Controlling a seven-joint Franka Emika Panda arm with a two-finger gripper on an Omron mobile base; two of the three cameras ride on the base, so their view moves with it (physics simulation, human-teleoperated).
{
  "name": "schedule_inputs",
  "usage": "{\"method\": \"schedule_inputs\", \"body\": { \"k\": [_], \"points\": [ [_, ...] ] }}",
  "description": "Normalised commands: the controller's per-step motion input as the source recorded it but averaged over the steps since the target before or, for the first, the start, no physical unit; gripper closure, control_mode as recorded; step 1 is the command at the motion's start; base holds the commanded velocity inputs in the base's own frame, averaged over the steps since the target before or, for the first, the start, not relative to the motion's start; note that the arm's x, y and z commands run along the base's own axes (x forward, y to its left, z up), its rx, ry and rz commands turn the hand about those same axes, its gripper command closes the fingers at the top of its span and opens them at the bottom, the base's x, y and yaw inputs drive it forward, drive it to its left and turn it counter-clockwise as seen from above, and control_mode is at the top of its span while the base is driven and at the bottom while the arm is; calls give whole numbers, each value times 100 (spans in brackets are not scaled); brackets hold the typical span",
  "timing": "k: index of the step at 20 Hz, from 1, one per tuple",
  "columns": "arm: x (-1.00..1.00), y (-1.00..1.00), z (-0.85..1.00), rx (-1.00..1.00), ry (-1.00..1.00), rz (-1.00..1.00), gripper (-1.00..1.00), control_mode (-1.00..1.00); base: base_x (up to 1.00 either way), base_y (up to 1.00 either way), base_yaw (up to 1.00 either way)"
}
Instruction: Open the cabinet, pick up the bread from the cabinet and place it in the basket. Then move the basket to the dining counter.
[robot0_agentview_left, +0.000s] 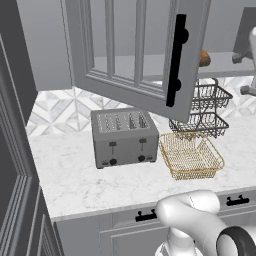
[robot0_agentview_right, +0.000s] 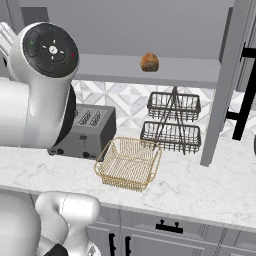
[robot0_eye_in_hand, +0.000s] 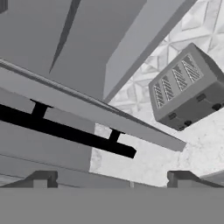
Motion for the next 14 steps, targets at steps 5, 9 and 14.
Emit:
{"method": "schedule_inputs", "body": {
  "k": [5, 9, 14],
  "points": [
    [68, 0, -5, 26, 27, 0, -100, -100, 0, 0, 0],
    [66, -1, 0, 31, 25, 0, -100, -100, 0, 0, 0],
    [50, 2, -3, 30, 20, 4, -100, -100, 0, 0, 0]
  ]
}}
